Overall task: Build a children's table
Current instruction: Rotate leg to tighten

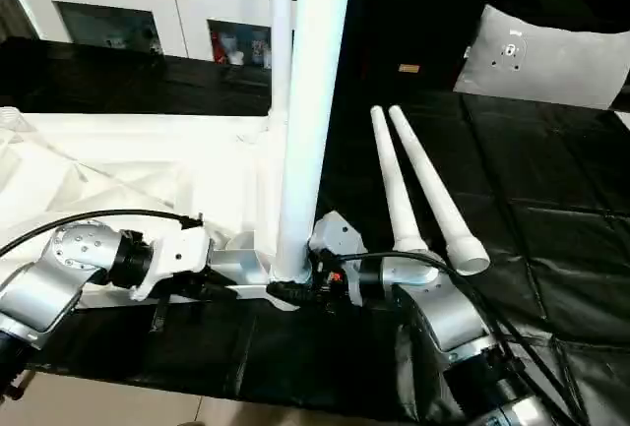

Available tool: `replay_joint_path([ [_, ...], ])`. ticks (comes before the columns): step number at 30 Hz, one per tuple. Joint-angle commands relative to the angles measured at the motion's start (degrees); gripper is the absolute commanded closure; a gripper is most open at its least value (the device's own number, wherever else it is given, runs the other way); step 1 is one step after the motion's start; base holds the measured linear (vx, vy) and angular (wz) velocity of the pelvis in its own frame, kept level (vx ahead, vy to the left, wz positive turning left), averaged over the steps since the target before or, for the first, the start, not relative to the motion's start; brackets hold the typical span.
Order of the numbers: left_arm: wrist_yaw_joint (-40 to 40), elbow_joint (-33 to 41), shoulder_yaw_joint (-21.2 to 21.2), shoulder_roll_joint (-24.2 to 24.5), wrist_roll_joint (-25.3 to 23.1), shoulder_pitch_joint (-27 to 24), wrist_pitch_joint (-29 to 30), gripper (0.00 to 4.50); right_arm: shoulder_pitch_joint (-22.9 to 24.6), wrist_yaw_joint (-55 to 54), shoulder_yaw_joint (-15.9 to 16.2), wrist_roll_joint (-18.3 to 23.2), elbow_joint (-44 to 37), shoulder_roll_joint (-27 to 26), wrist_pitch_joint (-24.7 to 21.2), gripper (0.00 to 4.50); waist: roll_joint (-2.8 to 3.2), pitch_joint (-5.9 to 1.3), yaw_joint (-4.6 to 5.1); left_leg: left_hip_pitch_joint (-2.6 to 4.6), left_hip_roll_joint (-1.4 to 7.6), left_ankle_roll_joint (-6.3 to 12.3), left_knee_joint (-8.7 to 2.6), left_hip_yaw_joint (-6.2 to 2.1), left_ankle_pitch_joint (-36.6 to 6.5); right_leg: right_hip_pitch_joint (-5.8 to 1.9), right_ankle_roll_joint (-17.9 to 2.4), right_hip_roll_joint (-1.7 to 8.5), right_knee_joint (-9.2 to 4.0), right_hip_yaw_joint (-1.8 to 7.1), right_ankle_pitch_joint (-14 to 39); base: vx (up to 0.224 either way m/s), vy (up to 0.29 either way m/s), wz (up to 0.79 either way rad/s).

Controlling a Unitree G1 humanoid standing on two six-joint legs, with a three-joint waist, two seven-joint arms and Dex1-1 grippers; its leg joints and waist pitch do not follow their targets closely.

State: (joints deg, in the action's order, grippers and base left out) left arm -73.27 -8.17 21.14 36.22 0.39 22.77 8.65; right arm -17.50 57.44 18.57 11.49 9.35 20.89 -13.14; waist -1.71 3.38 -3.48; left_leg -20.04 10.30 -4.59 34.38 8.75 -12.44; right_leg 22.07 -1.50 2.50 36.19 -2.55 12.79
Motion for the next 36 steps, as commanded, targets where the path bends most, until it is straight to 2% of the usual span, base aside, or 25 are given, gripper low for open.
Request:
replay_joint_path([
  [1, -2.2, 1.8, 1.5, 0.5, 0.4, 0.9, -0.8, 4.50, 1.3, -0.5, 0.1, -0.9, 0.5, 0.6, -0.9, 1.72, 1.33, -3.88, 0.18, 0.12, 2.77, 2.00, -3.75, -0.36, -2.8, -3.44, -15.1, 5.02, -3.21, 3.04, -5.2, 0.000, 0.000, 0.00],
  [2, -2.4, 1.9, 1.6, 0.5, 0.5, 0.9, -0.6, 4.50, 1.6, -0.6, 0.5, -1.3, 0.9, 0.7, -0.9, 1.72, 1.59, -3.78, 0.20, 0.17, 2.81, 1.77, -3.81, -0.37, -3.6, -3.36, -15.1, 5.07, -3.36, 3.01, -4.1, 0.000, 0.000, 0.00],
  [3, -2.5, 2.0, 1.6, 0.6, 0.6, 0.8, -0.5, 4.50, 1.7, -0.6, 0.9, -1.7, 1.2, 0.8, -0.9, 1.73, 1.50, -3.72, 0.22, 0.25, 2.82, 1.47, -3.87, -0.36, -4.6, -3.34, -15.0, 5.05, -3.50, 3.00, -2.6, 0.000, 0.000, 0.00],
  [4, -2.6, 2.1, 1.7, 0.7, 0.6, 0.7, -0.5, 4.50, 1.9, -0.6, 1.2, -1.9, 1.4, 0.8, -1.0, 1.73, 1.78, -3.69, 0.16, 0.26, 2.84, 1.29, -3.90, -0.41, -4.9, -3.33, -15.0, 5.11, -3.52, 3.00, -2.0, 0.000, 0.000, 0.00],
  [10, -2.8, 2.4, 1.6, 0.5, 0.9, 0.4, 0.1, 4.50, 2.9, -1.2, 1.7, -2.0, 1.5, -0.1, -1.7, 1.74, 1.60, -3.82, 0.22, 0.24, 2.81, 1.05, -3.87, -0.40, -4.4, -3.42, -14.9, 5.08, -3.46, 3.08, -2.8, 0.000, 0.000, 0.00],
  [11, -2.8, 2.4, 1.6, 0.5, 0.9, 0.4, 0.1, 4.50, 2.9, -1.3, 1.7, -2.0, 1.5, -0.1, -1.8, 1.74, 1.19, -3.84, 0.30, 0.18, 2.79, 1.15, -3.86, -0.36, -4.2, -3.49, -14.9, 5.04, -3.46, 3.08, -3.1, 0.000, 0.000, 0.00],
  [12, -2.7, 2.5, 1.5, 0.3, 1.0, 0.3, 0.4, 4.50, 3.2, -1.5, 1.8, -2.1, 1.5, -0.3, -1.9, 1.74, 1.39, -3.75, 0.28, 0.21, 2.82, 1.20, -3.91, -0.40, -4.4, -3.39, -14.8, 5.09, -3.49, 3.04, -2.4, 0.000, 0.000, 0.00],
  [14, -2.4, 2.7, 1.1, 0.1, 1.4, 0.2, 1.2, 4.50, 3.4, -2.5, 1.5, -1.9, 1.5, -0.9, -2.3, 1.74, 1.41, -3.75, 0.25, 0.26, 2.82, 1.13, -3.91, -0.37, -4.7, -3.33, -14.8, 5.12, -3.55, 3.07, -1.7, 0.000, 0.000, 0.00],
  [17, 2.0, 3.7, -0.4, -1.8, 1.7, -0.4, 5.8, 4.50, 4.5, -7.9, 0.5, -2.7, 2.2, -3.4, -3.4, 1.74, 1.18, -3.54, 0.41, 0.21, 2.84, 0.58, -4.09, -0.41, -5.4, -3.27, -14.6, 5.17, -3.72, 3.03, 0.2, 0.000, 0.000, 0.00],
  [19, 5.5, 3.9, -1.3, -3.4, 1.4, -0.6, 9.2, 4.50, 5.2, -11.5, -0.4, -3.0, 2.5, -5.3, -4.1, 1.74, 1.23, -3.33, 0.61, 0.33, 2.86, -0.20, -4.27, -0.33, -7.7, -3.13, -13.8, 5.20, -4.12, 3.09, 4.6, 0.000, 0.000, 0.00],
  [20, 6.6, 4.2, -1.7, -4.3, 1.7, -0.6, 10.5, 4.50, 5.2, -12.8, -0.9, -2.7, 2.6, -6.2, -4.9, 1.75, 0.76, -2.97, 0.75, 0.42, 2.70, -0.62, -4.52, -0.38, -10.2, -3.00, -12.7, 5.11, -4.74, 3.01, 9.9, 0.000, 0.000, 0.00],
  [21, 10.5, 5.3, -3.3, -7.8, 3.2, -0.5, 15.2, 4.50, 5.1, -17.4, -2.6, -1.7, 3.2, -9.7, -7.7, 1.75, 0.83, -2.72, 0.89, 0.74, 2.67, -1.21, -4.62, -0.41, -12.6, -2.68, -11.7, 5.27, -5.18, 3.09, 15.6, 0.000, 0.000, 0.00],
  [22, 10.5, 5.3, -3.3, -7.8, 3.2, -0.5, 15.2, 4.50, 5.1, -17.4, -2.6, -1.7, 3.2, -9.7, -7.7, 1.75, 0.83, -2.72, 0.89, 0.74, 2.67, -1.21, -4.62, -0.41, -12.6, -2.68, -11.7, 5.27, -5.18, 3.09, 15.6, 0.000, 0.000, 0.00],
  [23, 12.0, 6.0, -3.6, -9.1, 3.3, -0.5, 16.9, 4.50, 4.9, -19.2, -2.9, -1.8, 4.0, -10.9, -8.2, 1.75, 0.93, -2.60, 1.11, 0.92, 2.64, -1.72, -4.77, -0.73, -15.2, -2.55, -9.5, 5.52, -5.87, 3.11, 22.8, 0.000, 0.000, 0.00],
  [24, 16.6, 7.3, -4.5, -13.2, 3.5, 0.1, 21.4, 4.50, 3.7, -24.2, -3.2, -3.7, 7.6, -13.8, -7.3, 1.75, 0.68, -2.75, 1.51, 0.83, 2.79, -1.99, -4.82, -0.83, -14.8, -2.42, -9.4, 5.51, -5.74, 3.17, 22.2, 0.000, 0.000, 0.00],
  [25, 18.4, 7.5, -4.8, -14.7, 3.3, 0.4, 22.9, 4.50, 3.2, -26.3, -3.7, -4.0, 9.0, -15.0, -7.3, 1.75, 0.80, -2.72, 1.65, 0.86, 2.72, -2.03, -4.75, -0.81, -14.9, -2.25, -9.5, 5.48, -5.82, 3.14, 22.0, 0.000, 0.000, 0.00],
  [26, 19.3, 7.6, -5.0, -15.4, 3.3, 0.5, 23.6, 4.50, 3.0, -27.3, -4.0, -4.1, 9.6, -15.7, -7.3, 1.75, 0.62, -2.81, 1.89, 0.67, 2.58, -1.91, -4.69, -0.89, -14.2, -2.43, -9.7, 5.51, -5.84, 3.11, 21.4, 0.000, 0.000, 0.00],
  [27, 23.2, 7.7, -5.5, -18.6, 2.5, 1.2, 25.8, 4.50, 1.5, -31.8, -6.0, -3.6, 12.6, -18.5, -7.3, 1.75, 0.53, -2.88, 2.08, 0.55, 2.57, -1.67, -4.60, -0.77, -13.4, -2.41, -9.7, 5.46, -5.84, 3.23, 20.4, 0.000, 0.000, 0.00],
  [29, 27.1, 7.9, -5.7, -21.7, 1.5, 1.8, 27.5, 4.50, -0.3, -36.4, -8.2, -2.8, 15.8, -21.5, -7.2, 1.75, 0.44, -2.92, 2.12, 0.73, 2.41, -1.29, -4.45, -0.69, -12.9, -2.26, -9.5, 5.32, -5.91, 3.25, 20.0, 0.000, 0.000, 0.00],
  [30, 29.8, 8.1, -5.6, -23.6, 0.3, 2.3, 28.8, 4.50, -1.9, -39.9, -9.7, -3.1, 18.3, -23.4, -6.8, 1.75, 0.66, -3.09, 1.86, 0.65, 2.33, -0.96, -4.38, -0.69, -12.0, -2.40, -9.3, 5.27, -5.84, 3.24, 18.8, 0.000, 0.000, 0.00],
  [32, 31.2, 7.8, -5.1, -24.2, -1.2, 2.8, 28.7, 4.50, -3.1, -42.6, -10.5, -3.7, 20.4, -24.3, -6.2, 1.75, 0.77, -3.17, 1.95, 0.46, 2.46, -1.05, -4.48, -0.67, -10.5, -2.43, -9.6, 5.12, -5.54, 3.23, 15.3, 0.000, 0.000, 0.00],
  [33, 31.9, 7.7, -4.8, -24.2, -1.8, 3.1, 28.7, 4.50, -3.5, -43.3, -11.0, -3.8, 20.9, -24.9, -6.3, 1.75, 0.81, -3.34, 1.94, 0.28, 2.35, -1.03, -4.46, -0.66, -9.9, -2.70, -9.7, 5.08, -5.33, 3.18, 13.3, 0.000, 0.000, 0.00],
  [36, 32.2, 7.4, -4.7, -23.9, -2.1, 3.5, 28.7, 4.50, -3.8, -43.6, -11.6, -3.8, 21.4, -25.5, -6.2, 1.75, 0.85, -3.41, 1.77, 0.29, 2.39, -0.55, -4.42, -0.58, -8.6, -2.79, -9.8, 4.96, -5.07, 3.20, 9.6, 0.000, 0.000, 0.00],
])
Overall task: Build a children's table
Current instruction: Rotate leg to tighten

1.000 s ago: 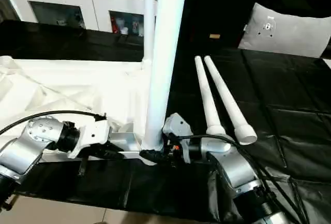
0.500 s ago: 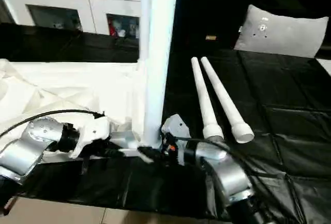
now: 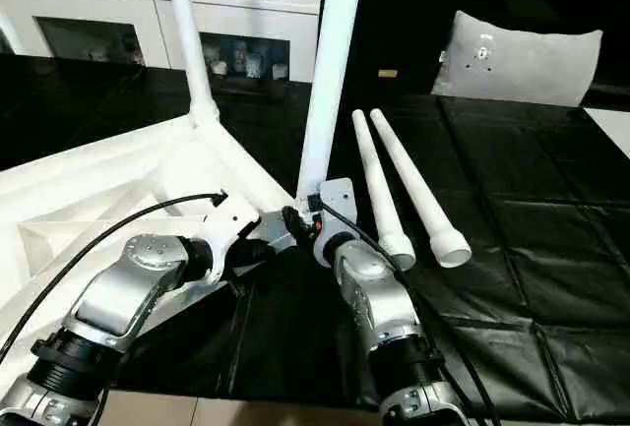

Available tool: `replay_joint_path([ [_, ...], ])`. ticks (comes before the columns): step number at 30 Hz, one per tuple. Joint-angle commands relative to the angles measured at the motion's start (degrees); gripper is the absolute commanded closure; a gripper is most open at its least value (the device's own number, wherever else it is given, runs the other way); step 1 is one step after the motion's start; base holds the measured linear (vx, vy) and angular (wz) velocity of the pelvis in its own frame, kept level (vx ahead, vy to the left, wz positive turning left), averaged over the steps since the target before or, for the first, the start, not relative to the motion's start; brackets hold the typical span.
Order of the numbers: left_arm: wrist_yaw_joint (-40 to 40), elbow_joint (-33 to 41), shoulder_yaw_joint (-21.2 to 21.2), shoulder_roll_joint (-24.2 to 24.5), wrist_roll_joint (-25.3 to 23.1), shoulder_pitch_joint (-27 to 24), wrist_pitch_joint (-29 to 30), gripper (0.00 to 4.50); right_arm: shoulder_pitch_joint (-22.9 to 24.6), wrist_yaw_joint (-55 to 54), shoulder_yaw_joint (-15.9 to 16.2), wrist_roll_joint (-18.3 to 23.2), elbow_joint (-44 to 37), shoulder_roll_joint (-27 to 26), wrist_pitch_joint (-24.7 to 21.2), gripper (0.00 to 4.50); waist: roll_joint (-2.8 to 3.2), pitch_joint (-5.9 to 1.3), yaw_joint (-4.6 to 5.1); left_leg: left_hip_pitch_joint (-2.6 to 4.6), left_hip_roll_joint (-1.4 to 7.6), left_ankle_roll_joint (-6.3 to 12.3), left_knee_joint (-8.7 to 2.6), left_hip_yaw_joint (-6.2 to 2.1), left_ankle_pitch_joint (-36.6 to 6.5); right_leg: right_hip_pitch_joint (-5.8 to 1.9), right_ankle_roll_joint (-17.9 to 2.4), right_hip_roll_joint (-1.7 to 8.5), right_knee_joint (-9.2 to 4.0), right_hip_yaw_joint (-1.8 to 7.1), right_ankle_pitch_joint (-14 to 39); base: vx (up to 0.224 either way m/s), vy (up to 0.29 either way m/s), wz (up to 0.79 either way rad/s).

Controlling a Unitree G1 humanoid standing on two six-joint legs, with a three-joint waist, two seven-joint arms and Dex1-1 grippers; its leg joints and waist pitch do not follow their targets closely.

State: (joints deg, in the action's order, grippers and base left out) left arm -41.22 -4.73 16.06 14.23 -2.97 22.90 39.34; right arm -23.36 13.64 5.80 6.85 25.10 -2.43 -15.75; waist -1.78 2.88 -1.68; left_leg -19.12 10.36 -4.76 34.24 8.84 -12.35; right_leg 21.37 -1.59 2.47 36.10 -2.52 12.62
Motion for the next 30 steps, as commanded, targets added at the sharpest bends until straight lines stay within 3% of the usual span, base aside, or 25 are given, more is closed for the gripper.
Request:
replay_joint_path([
  [1, 0.1, 4.0, 0.3, -1.8, 1.2, 3.4, -2.1, 4.50, 2.0, 0.2, 1.2, 0.9, 5.7, -2.2, -3.6, 1.75, 0.88, -2.94, 0.02, -0.68, 2.35, -0.24, -4.27, -0.63, -8.2, -2.14, -10.1, 4.97, -4.79, 3.19, 8.1, 0.000, 0.000, 0.00],
  [4, -0.5, 4.6, 0.6, -0.6, 1.2, 3.2, -1.8, 4.50, 1.5, 0.4, 0.7, 0.4, 7.0, -2.9, -3.3, 1.75, 0.96, -2.76, 0.10, -0.68, 2.31, -0.28, -4.40, -0.61, -9.3, -2.11, -10.4, 5.02, -5.01, 3.17, 9.3, 0.000, 0.000, 0.00],
  [6, -0.2, 4.8, 0.7, -0.3, 1.0, 3.1, -1.5, 4.50, 1.0, -0.5, 0.4, 0.0, 8.2, -3.1, -2.8, 1.75, 1.13, -2.48, 0.39, -0.53, 2.32, -0.88, -4.61, -0.73, -12.7, -1.81, -9.5, 5.12, -5.55, 3.16, 15.2, 0.000, 0.000, 0.00],
  [8, -0.3, 5.1, 0.9, 0.0, 0.9, 2.7, -1.4, 4.50, 0.5, -0.6, 0.0, -0.3, 9.7, -3.0, -1.1, 1.75, 1.07, -2.44, 0.57, -0.43, 2.35, -1.04, -4.61, -0.81, -14.2, -1.60, -8.8, 5.20, -5.79, 3.18, 17.9, 0.000, 0.000, 0.00],
  [10, -0.2, 5.1, 0.9, 0.1, 1.0, 2.6, -1.3, 4.50, 0.3, -0.1, -0.3, 0.2, 9.8, -3.0, -0.6, 1.05, 1.08, -2.43, 0.65, -0.48, 2.39, -1.07, -4.64, -0.85, -14.3, -1.52, -8.7, 5.15, -5.81, 3.21, 18.0, 0.000, 0.000, 0.00],
  [11, -0.4, 4.5, 0.8, 0.6, 1.1, 2.4, -1.9, 4.50, 0.3, 0.5, -0.9, 0.4, 9.2, -2.8, 0.1, 1.05, 1.47, -2.41, 0.79, -0.43, 2.43, -1.12, -4.74, -0.91, -14.6, -1.43, -9.0, 5.02, -5.65, 3.23, 17.0, 0.000, 0.000, 0.00],
  [15, -1.5, 2.1, 1.1, 2.6, 0.5, 2.7, -5.0, 4.50, 1.6, 3.3, -1.0, 0.2, 6.1, -1.0, 2.7, 0.62, 1.19, -2.51, 0.83, -0.71, 2.39, -0.49, -4.71, -0.86, -13.5, -1.72, -9.6, 5.06, -5.63, 3.23, 14.6, 0.000, 0.000, 0.00],
  [17, -2.4, 0.9, 1.3, 3.6, 0.3, 3.0, -6.7, 4.50, 2.6, 5.1, -0.6, 0.3, 4.2, 0.1, 3.8, 0.50, 1.32, -2.93, 0.67, -0.93, 2.50, 0.00, -4.46, -0.79, -10.9, -1.97, -9.9, 5.16, -5.36, 3.36, 11.2, 0.000, 0.000, 0.00],
  [18, -3.5, -0.2, 1.5, 4.7, 0.0, 3.1, -8.6, 4.50, 4.1, 7.6, 0.0, 0.6, 1.8, 1.6, 4.4, 0.40, 1.23, -3.06, 0.66, -1.10, 2.52, 0.41, -4.33, -0.67, -8.4, -2.00, -10.6, 4.99, -4.89, 3.32, 6.9, 0.000, 0.000, 0.00],
  [21, -5.7, -2.3, 1.9, 6.8, -0.3, 3.4, -11.4, 4.50, 7.0, 12.9, 1.3, 1.8, -3.3, 4.5, 5.2, 0.15, 1.43, -3.10, -0.07, -1.12, 2.51, 1.59, -4.18, -0.49, -5.6, -2.18, -11.8, 4.89, -4.55, 3.14, 1.3, 0.000, 0.000, 0.00],
  [28, -13.5, -6.6, 4.1, 11.9, -0.1, 4.0, -19.7, 4.50, 10.9, 22.0, 2.3, 2.0, -11.6, 12.8, 5.8, 0.07, 1.40, -2.94, -0.34, -1.16, 2.58, 1.99, -4.20, -0.46, -6.5, -2.51, -11.9, 4.98, -4.73, 3.10, 3.0, 0.000, 0.000, 0.00],
  [30, -19.1, -8.4, 6.0, 14.6, -0.1, 4.4, -24.6, 4.50, 11.1, 27.7, 3.1, 2.9, -15.2, 17.1, 5.0, 0.07, 1.69, -2.85, -0.45, -1.11, 2.55, 2.49, -4.14, -0.46, -6.1, -2.45, -12.0, 5.05, -4.75, 3.14, 2.9, 0.000, 0.000, 0.00],
])
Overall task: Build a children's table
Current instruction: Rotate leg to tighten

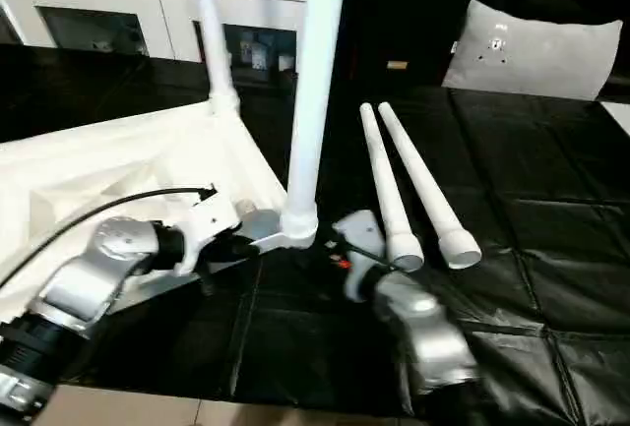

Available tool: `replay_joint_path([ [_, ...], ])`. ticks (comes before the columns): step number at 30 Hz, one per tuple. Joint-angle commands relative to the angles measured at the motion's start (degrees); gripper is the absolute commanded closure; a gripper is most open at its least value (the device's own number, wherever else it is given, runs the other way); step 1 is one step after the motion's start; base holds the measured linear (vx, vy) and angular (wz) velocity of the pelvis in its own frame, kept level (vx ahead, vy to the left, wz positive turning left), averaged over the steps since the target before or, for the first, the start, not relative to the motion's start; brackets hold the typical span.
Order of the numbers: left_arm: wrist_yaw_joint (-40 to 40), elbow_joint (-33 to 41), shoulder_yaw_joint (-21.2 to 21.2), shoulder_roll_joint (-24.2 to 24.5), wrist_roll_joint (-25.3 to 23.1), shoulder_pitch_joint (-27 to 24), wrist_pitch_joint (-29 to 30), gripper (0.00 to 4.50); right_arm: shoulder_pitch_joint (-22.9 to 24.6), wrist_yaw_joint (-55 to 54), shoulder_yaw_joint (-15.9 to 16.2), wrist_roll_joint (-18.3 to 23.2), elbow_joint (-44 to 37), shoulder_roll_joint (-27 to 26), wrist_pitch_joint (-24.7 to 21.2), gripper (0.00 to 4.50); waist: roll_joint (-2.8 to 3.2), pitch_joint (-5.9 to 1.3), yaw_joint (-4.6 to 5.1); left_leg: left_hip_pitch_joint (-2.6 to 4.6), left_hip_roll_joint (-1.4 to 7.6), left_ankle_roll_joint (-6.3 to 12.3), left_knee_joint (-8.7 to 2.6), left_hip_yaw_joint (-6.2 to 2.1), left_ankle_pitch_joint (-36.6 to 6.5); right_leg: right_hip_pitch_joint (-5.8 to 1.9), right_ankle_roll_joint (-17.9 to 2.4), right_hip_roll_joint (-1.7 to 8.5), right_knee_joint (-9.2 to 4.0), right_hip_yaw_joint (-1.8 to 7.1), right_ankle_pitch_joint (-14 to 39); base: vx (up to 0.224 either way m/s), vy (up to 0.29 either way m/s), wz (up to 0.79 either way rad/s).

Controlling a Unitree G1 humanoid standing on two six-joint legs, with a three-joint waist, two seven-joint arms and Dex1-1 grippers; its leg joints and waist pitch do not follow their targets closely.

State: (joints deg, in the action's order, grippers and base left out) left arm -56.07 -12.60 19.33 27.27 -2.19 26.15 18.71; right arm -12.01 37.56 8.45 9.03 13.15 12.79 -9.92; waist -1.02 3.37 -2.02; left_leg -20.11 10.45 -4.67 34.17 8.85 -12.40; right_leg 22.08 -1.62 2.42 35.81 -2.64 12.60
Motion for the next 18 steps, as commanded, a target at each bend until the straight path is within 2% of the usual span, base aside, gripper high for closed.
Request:
replay_joint_path([
  [1, -4.2, -0.5, 2.7, 1.5, -0.9, 1.2, -4.0, 4.50, -0.3, 3.8, 0.4, 0.7, -3.2, 1.8, -0.8, 0.07, 0.84, -3.34, -0.14, -0.12, 2.49, 2.52, -4.07, -0.47, -6.3, -3.22, -11.9, 5.07, -4.48, 3.23, 3.2, 0.000, 0.000, 0.00],
  [5, -10.8, -2.8, 4.7, 4.8, -1.1, 1.8, -9.6, 4.50, -1.1, 11.0, 1.9, 2.0, -6.1, 7.1, -2.2, 0.07, 0.92, -3.31, -0.37, -0.05, 2.64, 2.88, -4.08, -0.46, -6.1, -3.15, -12.3, 5.22, -4.44, 3.26, 3.9, 0.000, 0.000, 0.00],
  [7, -12.0, -3.3, 5.0, 5.3, -1.1, 2.0, -10.4, 4.50, -1.5, 12.5, 2.4, 2.0, -6.2, 8.1, -2.4, 0.07, 0.92, -3.37, -0.32, -0.02, 2.70, 2.71, -4.01, -0.40, -5.8, -3.17, -12.8, 5.20, -4.25, 3.23, 2.9, 0.000, 0.000, 0.00],
  [10, -16.6, -3.8, 5.9, 6.6, -0.2, 2.5, -12.7, 4.50, -3.0, 17.2, 5.0, 0.8, -5.7, 10.6, -1.3, 0.07, 0.91, -3.45, -0.42, 0.05, 2.76, 2.73, -3.91, -0.32, -5.2, -3.14, -13.6, 5.34, -4.06, 3.28, 1.9, 0.000, 0.000, 0.00],
  [13, -19.1, -3.6, 6.6, 7.2, 0.2, 2.6, -14.0, 4.50, -4.1, 19.4, 5.7, 1.1, -5.4, 11.0, -1.4, 0.07, 0.85, -3.51, -0.60, 0.02, 2.76, 2.99, -3.85, -0.32, -4.6, -3.22, -14.1, 5.34, -3.88, 3.20, 0.7, 0.000, 0.000, 0.00],
  [14, -20.0, -3.4, 7.0, 7.4, 0.4, 2.6, -14.5, 4.50, -4.5, 20.1, 5.8, 1.3, -5.1, 10.9, -1.5, 0.07, 0.21, -3.55, -0.57, 0.00, 2.80, 3.12, -3.89, -0.27, -4.4, -3.29, -14.1, 5.34, -3.89, 3.16, 0.7, 0.000, 0.000, 0.00],
  [15, -21.0, -3.2, 7.4, 7.6, 0.5, 2.6, -15.3, 4.50, -5.0, 20.9, 6.1, 1.8, -4.9, 10.8, -1.9, 0.07, 0.58, -3.48, -0.70, 0.10, 2.83, 3.19, -3.87, -0.28, -4.3, -3.11, -14.2, 5.38, -3.82, 3.16, 1.1, 0.000, 0.000, 0.00],
  [16, -21.7, -3.2, 7.6, 7.8, 0.5, 2.6, -15.9, 4.50, -5.4, 21.6, 6.3, 2.2, -4.6, 10.7, -2.2, 0.07, 0.56, -3.51, -0.76, 0.10, 2.83, 3.22, -3.85, -0.26, -4.3, -3.19, -14.2, 5.43, -3.84, 3.19, 1.3, 0.000, 0.000, 0.00],
  [17, -22.1, -3.1, 7.8, 7.8, 0.4, 2.5, -16.2, 4.50, -5.7, 22.0, 6.5, 2.3, -4.2, 10.6, -2.2, 0.32, 0.35, -3.47, -0.89, 0.12, 2.90, 3.27, -3.88, -0.25, -4.2, -3.13, -14.2, 5.44, -3.75, 3.19, 1.5, 0.000, 0.000, 0.00],
  [18, -22.5, -3.0, 7.9, 7.7, 0.4, 2.4, -16.5, 4.50, -6.2, 22.6, 6.9, 2.6, -3.6, 10.4, -2.4, 0.40, 0.46, -3.50, -0.99, 0.18, 2.90, 3.12, -3.86, -0.20, -4.2, -3.10, -14.1, 5.46, -3.79, 3.19, 1.8, 0.000, 0.000, 0.00],
])
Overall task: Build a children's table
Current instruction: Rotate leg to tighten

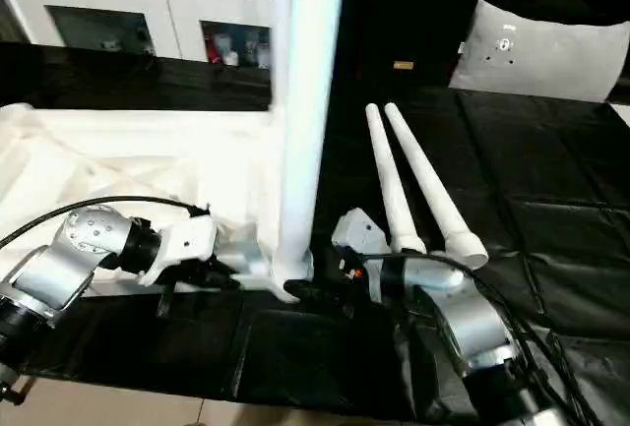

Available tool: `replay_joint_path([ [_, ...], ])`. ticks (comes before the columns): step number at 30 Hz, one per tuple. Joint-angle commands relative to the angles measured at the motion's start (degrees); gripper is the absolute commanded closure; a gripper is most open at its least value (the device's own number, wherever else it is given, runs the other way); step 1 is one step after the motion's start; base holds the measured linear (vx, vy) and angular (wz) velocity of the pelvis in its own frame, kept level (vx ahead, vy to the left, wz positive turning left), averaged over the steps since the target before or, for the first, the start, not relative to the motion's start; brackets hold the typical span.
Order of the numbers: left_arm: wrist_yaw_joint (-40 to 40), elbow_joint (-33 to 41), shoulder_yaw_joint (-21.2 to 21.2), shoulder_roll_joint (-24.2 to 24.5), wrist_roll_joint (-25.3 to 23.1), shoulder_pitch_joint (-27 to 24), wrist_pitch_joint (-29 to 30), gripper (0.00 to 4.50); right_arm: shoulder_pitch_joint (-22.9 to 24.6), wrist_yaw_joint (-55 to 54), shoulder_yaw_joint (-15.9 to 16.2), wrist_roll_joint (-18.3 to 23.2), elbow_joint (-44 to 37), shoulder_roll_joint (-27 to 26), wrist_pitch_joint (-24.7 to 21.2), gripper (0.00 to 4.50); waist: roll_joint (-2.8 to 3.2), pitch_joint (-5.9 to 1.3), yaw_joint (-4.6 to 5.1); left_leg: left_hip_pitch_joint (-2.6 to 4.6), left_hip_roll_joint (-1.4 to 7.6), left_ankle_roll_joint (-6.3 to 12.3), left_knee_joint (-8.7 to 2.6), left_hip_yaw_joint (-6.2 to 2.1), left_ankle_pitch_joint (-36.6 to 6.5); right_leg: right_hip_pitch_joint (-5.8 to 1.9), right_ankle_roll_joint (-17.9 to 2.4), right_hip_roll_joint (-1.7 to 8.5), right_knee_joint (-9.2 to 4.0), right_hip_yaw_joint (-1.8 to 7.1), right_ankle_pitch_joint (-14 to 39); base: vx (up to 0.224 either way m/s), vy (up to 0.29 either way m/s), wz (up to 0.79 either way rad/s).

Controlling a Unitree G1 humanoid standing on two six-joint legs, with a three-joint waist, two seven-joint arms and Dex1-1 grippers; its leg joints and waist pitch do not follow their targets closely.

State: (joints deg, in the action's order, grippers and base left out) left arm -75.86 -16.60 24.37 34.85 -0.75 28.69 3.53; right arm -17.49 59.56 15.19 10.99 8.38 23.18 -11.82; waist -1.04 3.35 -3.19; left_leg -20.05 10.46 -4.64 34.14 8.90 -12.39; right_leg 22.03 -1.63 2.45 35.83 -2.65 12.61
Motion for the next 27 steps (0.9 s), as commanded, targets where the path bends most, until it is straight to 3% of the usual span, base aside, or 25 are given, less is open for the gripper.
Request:
replay_joint_path([
  [1, -2.7, 1.0, 2.8, 0.1, -1.0, -0.1, -1.4, 4.50, -0.8, 0.7, 0.2, 0.7, 1.2, -0.1, -0.5, 0.40, 0.24, -3.50, 0.19, 0.12, 2.90, 3.09, -3.85, -0.21, -4.3, -3.08, -14.1, 5.44, -3.80, 3.19, 1.9, 0.000, 0.000, 0.00],
  [8, -3.6, 0.6, 3.0, 0.1, -1.2, 0.0, -2.2, 4.50, -1.3, 3.0, 1.4, 1.4, 2.0, -1.0, -1.8, 1.00, 0.15, -3.65, -0.13, 0.00, 2.77, 3.18, -3.69, -0.18, -2.5, -3.17, -13.8, 5.38, -3.47, 3.19, 0.0, 0.000, 0.000, 0.00],
  [15, -3.6, 0.4, 2.9, 0.1, -1.4, -0.1, -2.6, 4.50, -0.8, 3.6, 1.8, 1.7, 1.8, -1.1, -2.2, 1.62, 0.20, -3.64, -0.25, 0.08, 2.79, 2.82, -3.73, -0.16, -3.2, -3.13, -13.5, 5.45, -3.60, 3.16, 1.3, 0.000, 0.000, 0.00],
  [22, -3.0, 0.9, 2.4, 0.0, -1.2, -0.8, -1.6, 4.50, 0.4, 2.5, 1.5, 1.9, 1.0, -2.2, -4.0, 1.73, 0.12, -3.70, -0.22, -0.02, 2.70, 3.01, -3.68, -0.17, -2.5, -3.20, -13.5, 5.36, -3.47, 3.11, 0.5, 0.000, 0.000, 0.00],
  [27, 2.2, 3.2, 0.6, -1.5, -1.1, -2.1, 4.8, 4.50, 1.7, -2.8, 1.0, 2.2, 0.3, -5.1, -7.0, 1.75, 0.07, -3.23, -0.02, 0.22, 2.79, 1.42, -4.00, -0.17, -5.9, -2.76, -12.4, 5.44, -4.22, 3.15, 7.2, 0.000, 0.000, 0.00],
])
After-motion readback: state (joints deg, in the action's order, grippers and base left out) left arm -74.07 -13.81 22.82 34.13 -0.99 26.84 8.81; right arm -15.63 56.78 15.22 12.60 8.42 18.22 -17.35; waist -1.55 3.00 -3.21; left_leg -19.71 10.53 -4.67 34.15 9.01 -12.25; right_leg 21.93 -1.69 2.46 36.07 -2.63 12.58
